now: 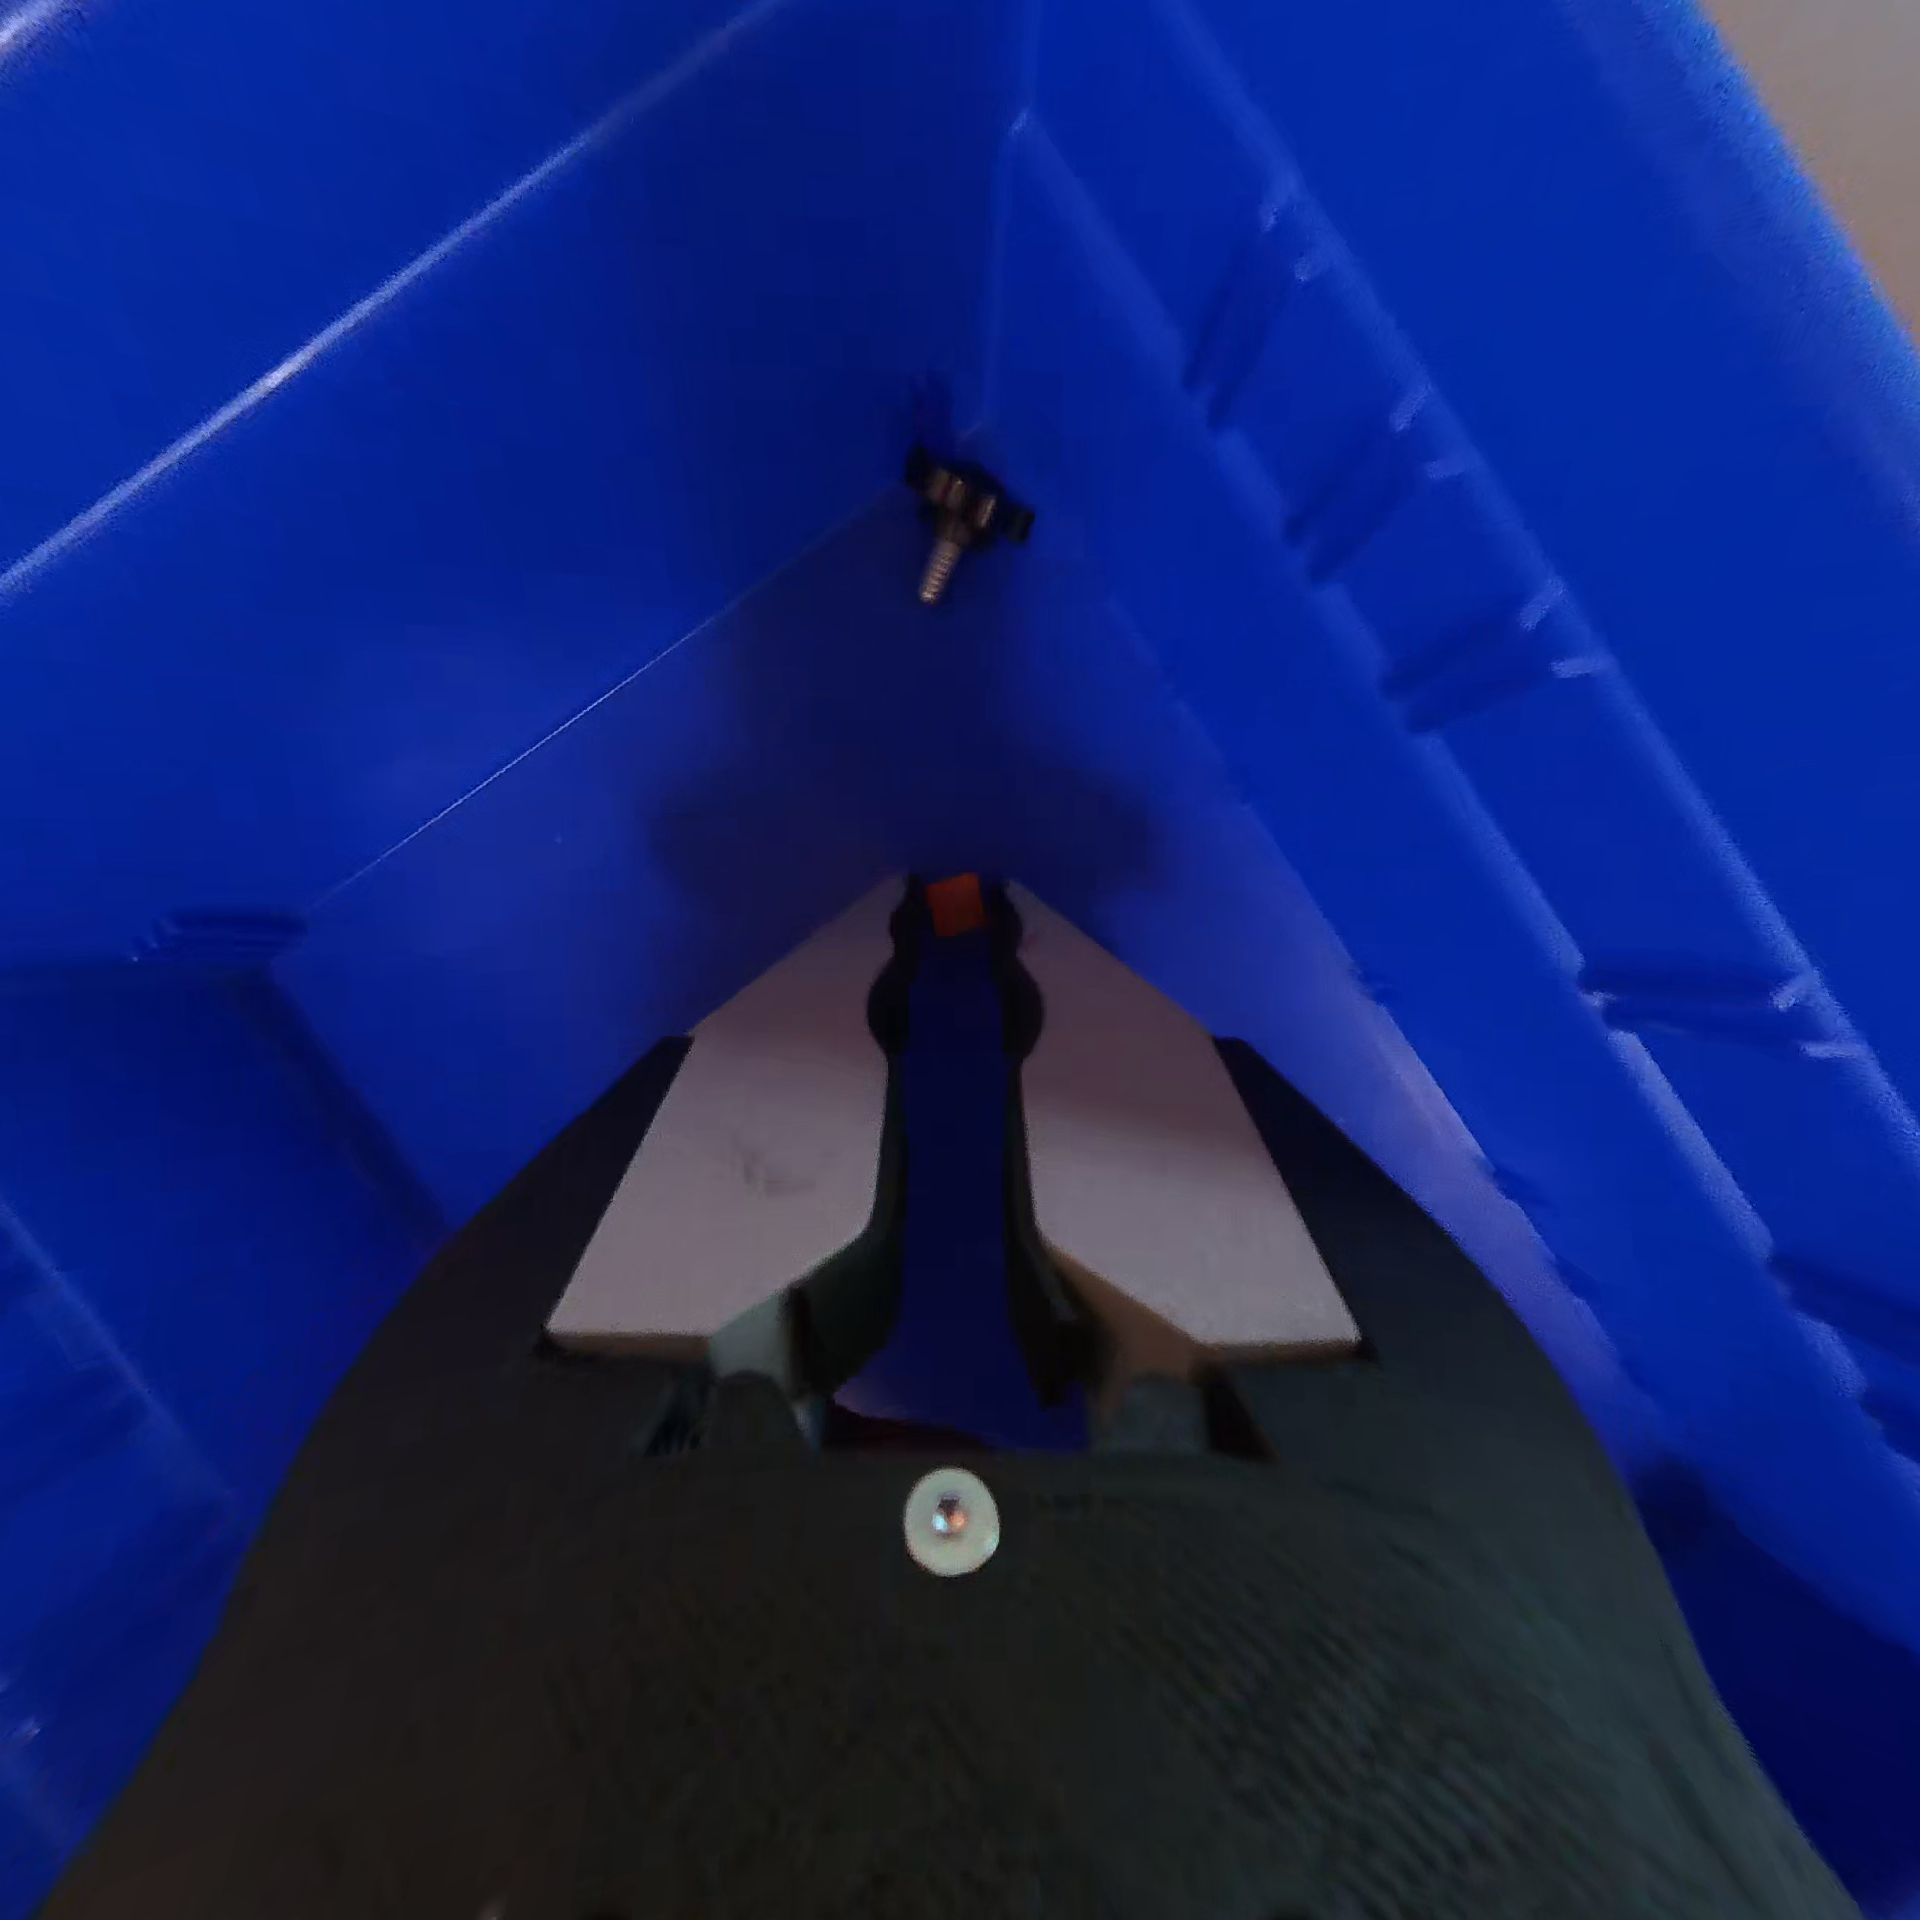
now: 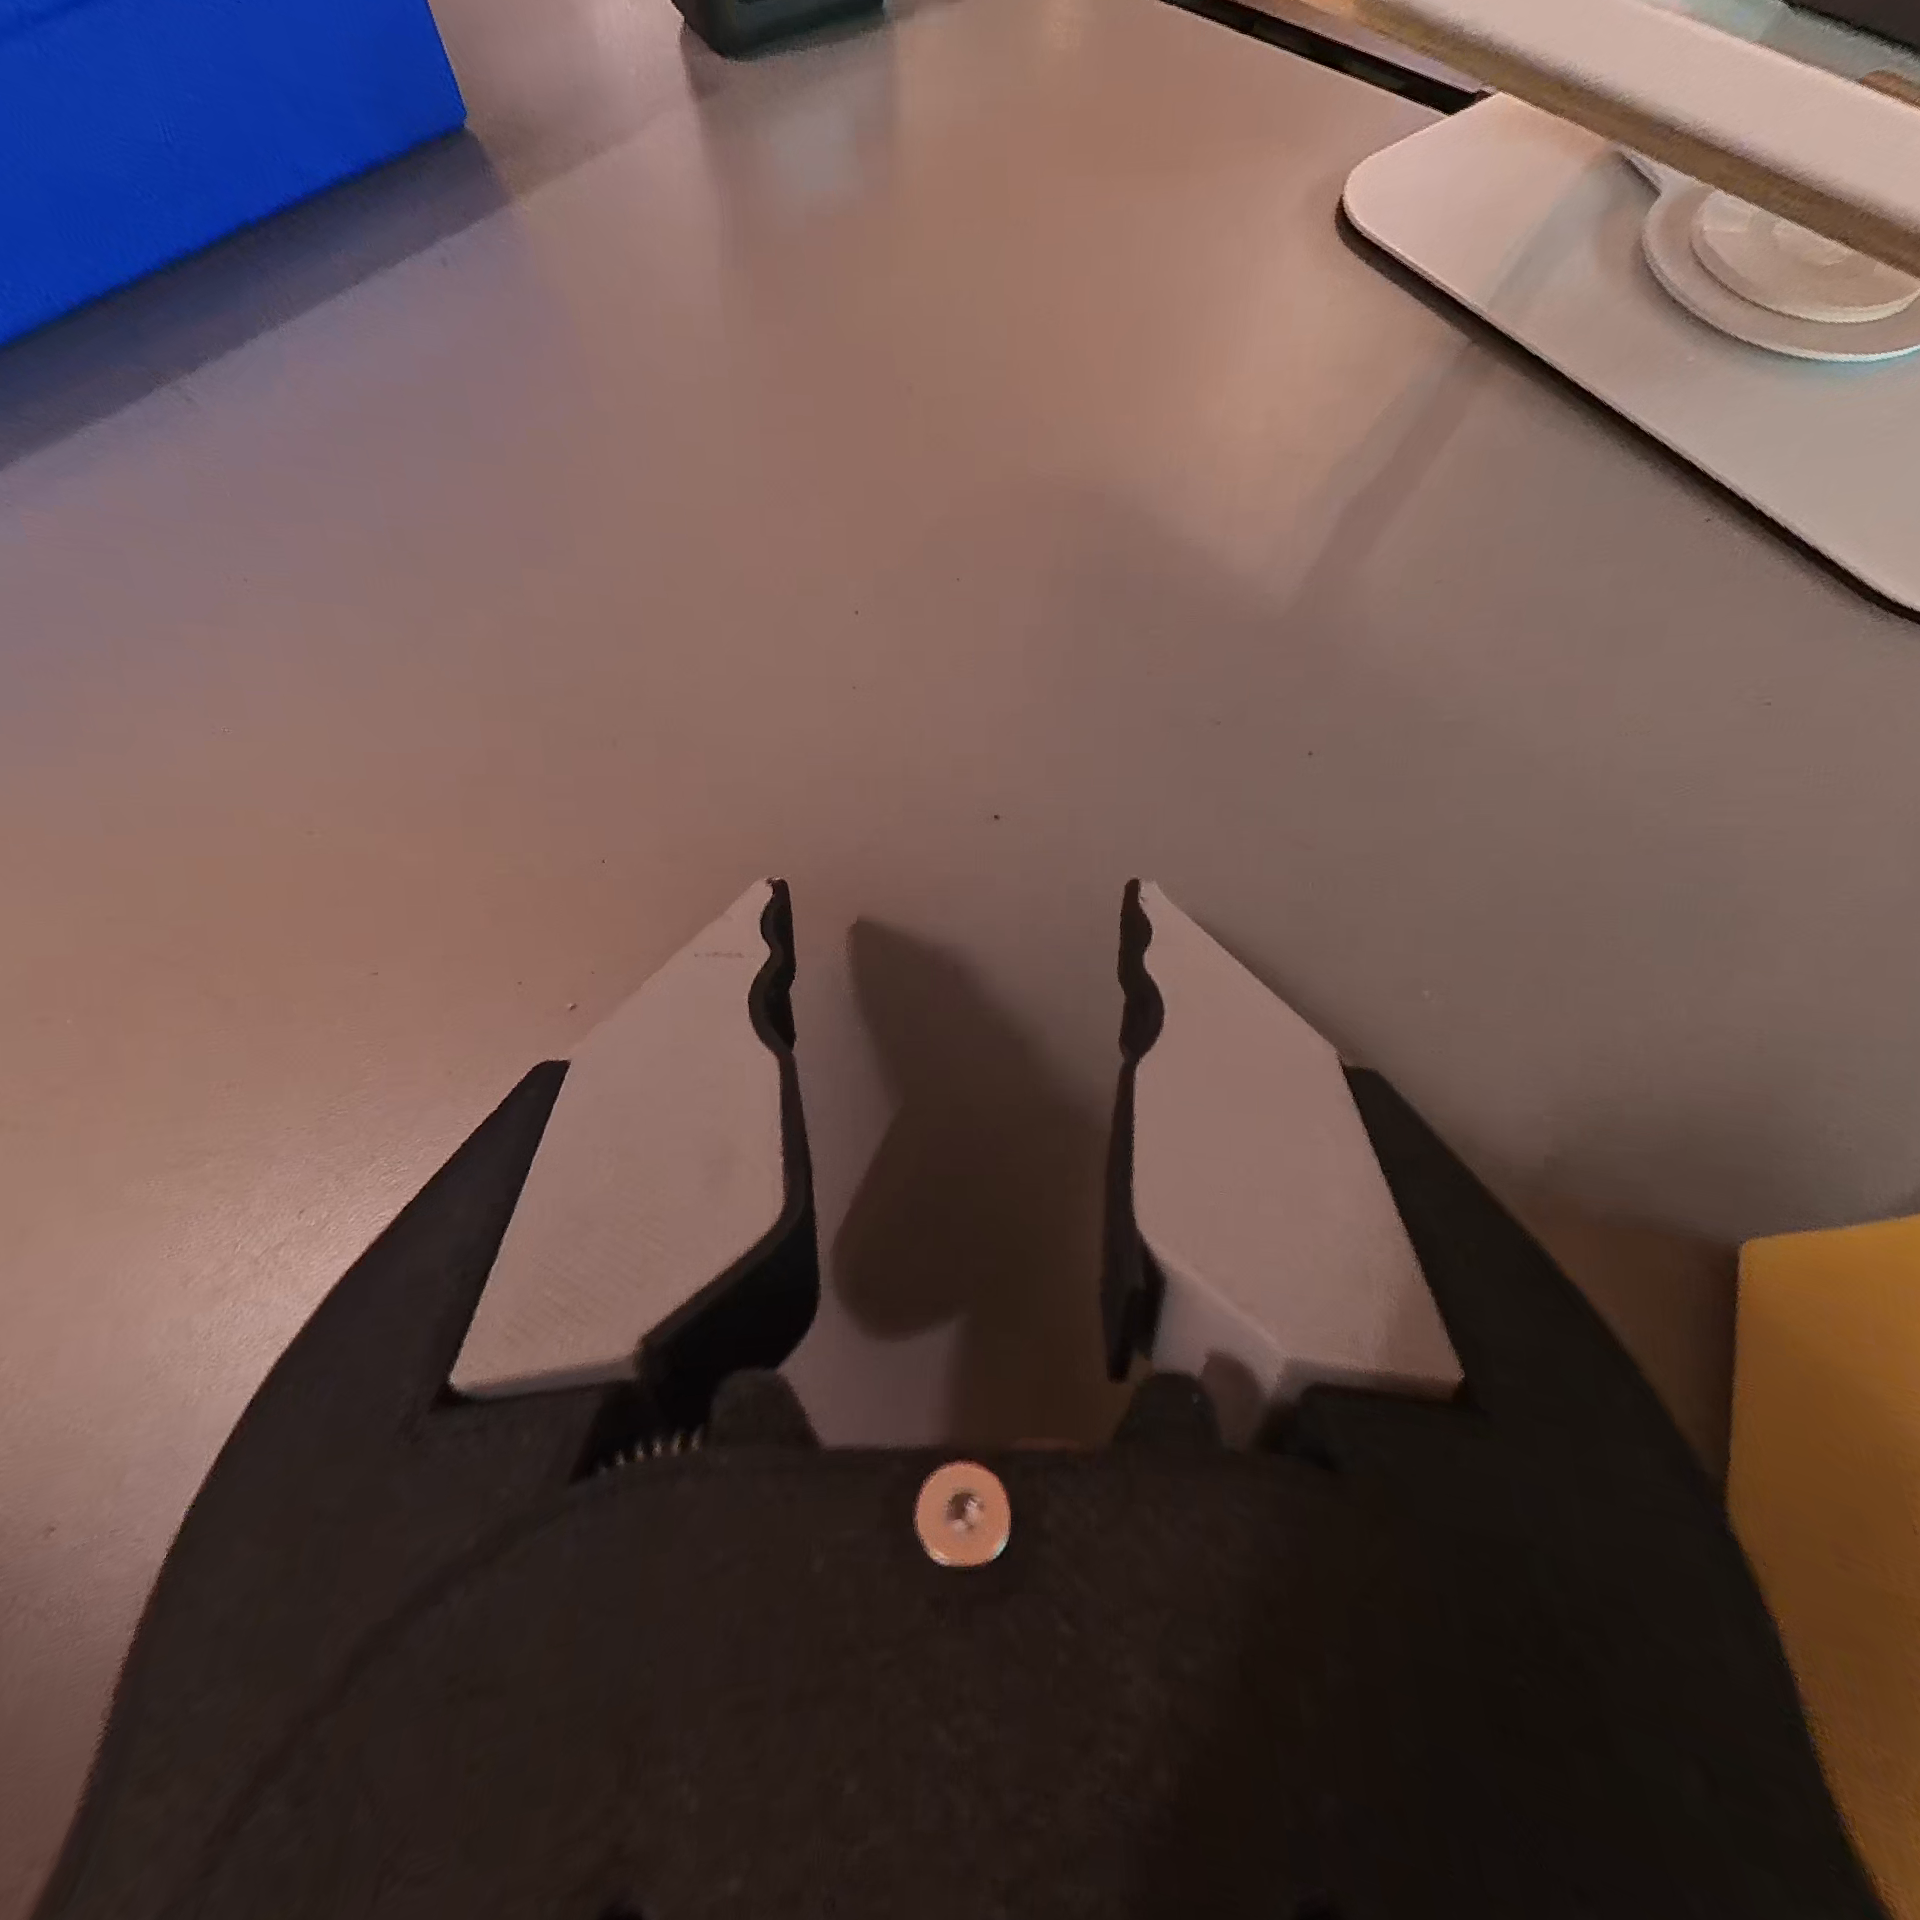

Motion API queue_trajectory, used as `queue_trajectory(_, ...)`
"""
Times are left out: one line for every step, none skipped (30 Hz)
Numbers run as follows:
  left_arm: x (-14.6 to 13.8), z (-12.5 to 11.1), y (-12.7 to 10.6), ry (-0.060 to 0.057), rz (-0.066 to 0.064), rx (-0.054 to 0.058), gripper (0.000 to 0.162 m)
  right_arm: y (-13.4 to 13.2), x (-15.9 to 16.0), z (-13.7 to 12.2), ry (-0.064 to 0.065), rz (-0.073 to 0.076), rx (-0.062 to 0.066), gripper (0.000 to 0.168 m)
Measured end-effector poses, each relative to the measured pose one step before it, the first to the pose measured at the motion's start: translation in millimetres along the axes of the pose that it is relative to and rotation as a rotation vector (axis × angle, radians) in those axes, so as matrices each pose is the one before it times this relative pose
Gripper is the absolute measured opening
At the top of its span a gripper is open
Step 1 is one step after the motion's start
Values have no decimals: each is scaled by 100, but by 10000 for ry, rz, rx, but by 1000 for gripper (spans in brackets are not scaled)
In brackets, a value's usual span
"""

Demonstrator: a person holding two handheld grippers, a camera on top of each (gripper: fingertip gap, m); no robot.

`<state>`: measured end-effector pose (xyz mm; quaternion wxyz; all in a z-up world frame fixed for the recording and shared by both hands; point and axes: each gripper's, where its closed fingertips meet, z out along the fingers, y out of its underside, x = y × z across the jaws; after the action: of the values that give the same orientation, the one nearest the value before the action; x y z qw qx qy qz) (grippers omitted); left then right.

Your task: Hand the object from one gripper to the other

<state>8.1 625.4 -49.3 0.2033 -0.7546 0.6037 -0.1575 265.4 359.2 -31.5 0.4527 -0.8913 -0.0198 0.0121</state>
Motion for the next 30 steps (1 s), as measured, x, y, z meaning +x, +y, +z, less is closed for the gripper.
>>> queue_trajectory(-138,-147,200,-73,161,-206,10,-46,1,-53,-72,79,38,60)
queue_trajectory(-613,-326,68,-481,298,-160,9,-25,10,-15,-70,88,22,59)
queue_trajectory(-531,-692,-533,-526,309,148,9,-12,21,7,-62,90,0,59)
queue_trajectory(-131,-1142,-1260,-352,194,449,9,-45,2,49,-71,75,3,59)
queue_trajectory(172,-1546,-1997,-320,192,708,9,-138,-109,58,-122,28,45,58)
queue_trajectory(624,-1779,-2629,-263,330,881,9,-276,-218,79,-170,-30,106,58)
queue_trajectory(1243,-1795,-3043,-78,450,926,8,-405,-256,112,-177,-77,161,58)
queue_trajectory(1710,-1582,-3254,49,465,896,9,-485,-366,160,-235,-133,181,58)
queue_trajectory(2003,-1207,-3280,123,476,816,9,-576,-417,177,-273,-172,184,57)
queue_trajectory(2120,-698,-2971,174,513,613,9,-712,-230,199,-155,-192,206,55)
queue_trajectory(2081,-188,-2556,201,486,434,9,-870,16,212,3,-228,242,53)
queue_trajectory(1987,268,-2255,264,320,406,9,-926,167,236,65,-212,208,48)
queue_trajectory(1878,688,-1928,332,81,426,9,-898,133,269,-33,-113,140,45)
queue_trajectory(1625,1075,-1372,272,-17,318,9,-861,35,300,-180,41,105,45)
queue_trajectory(1141,1299,-831,28,14,232,8,-808,77,298,-201,146,125,46)
queue_trajectory(873,1407,-452,-96,30,211,8,-753,274,221,-86,139,187,49)
queue_trajectory(863,1437,-172,-76,-41,238,8,-604,496,152,51,75,220,51)
queue_trajectory(639,1383,18,-170,-93,312,8,-375,589,100,102,12,211,51)
queue_trajectory(398,1314,263,-265,-48,331,8,-110,647,29,126,-11,212,51)
queue_trajectory(171,1208,542,-355,4,287,8,94,684,-71,163,-35,264,51)
queue_trajectory(-86,1065,716,-462,57,275,8,300,686,-207,198,-70,287,48)
queue_trajectory(-149,934,982,-422,121,148,8,347,642,-285,184,-89,198,43)
queue_trajectory(-220,808,995,-402,82,139,8,182,555,-307,124,-54,66,43)
queue_trajectory(-210,634,829,-342,-35,242,8,-100,514,-296,98,-13,56,46)
queue_trajectory(-96,511,824,-192,-129,188,8,-312,560,-323,129,-29,168,47)
queue_trajectory(-116,415,711,-121,-46,94,8,-316,553,-261,128,5,213,46)
queue_trajectory(-236,289,256,-123,198,61,8,-206,357,-126,-14,138,117,46)
queue_trajectory(-277,117,-108,-116,391,89,8,-137,107,29,-170,227,55,46)
queue_trajectory(-318,-19,-111,-184,254,105,8,-141,37,91,-163,203,81,47)
queue_trajectory(-188,-121,-29,-159,-53,164,8,-108,39,115,-104,138,84,47)
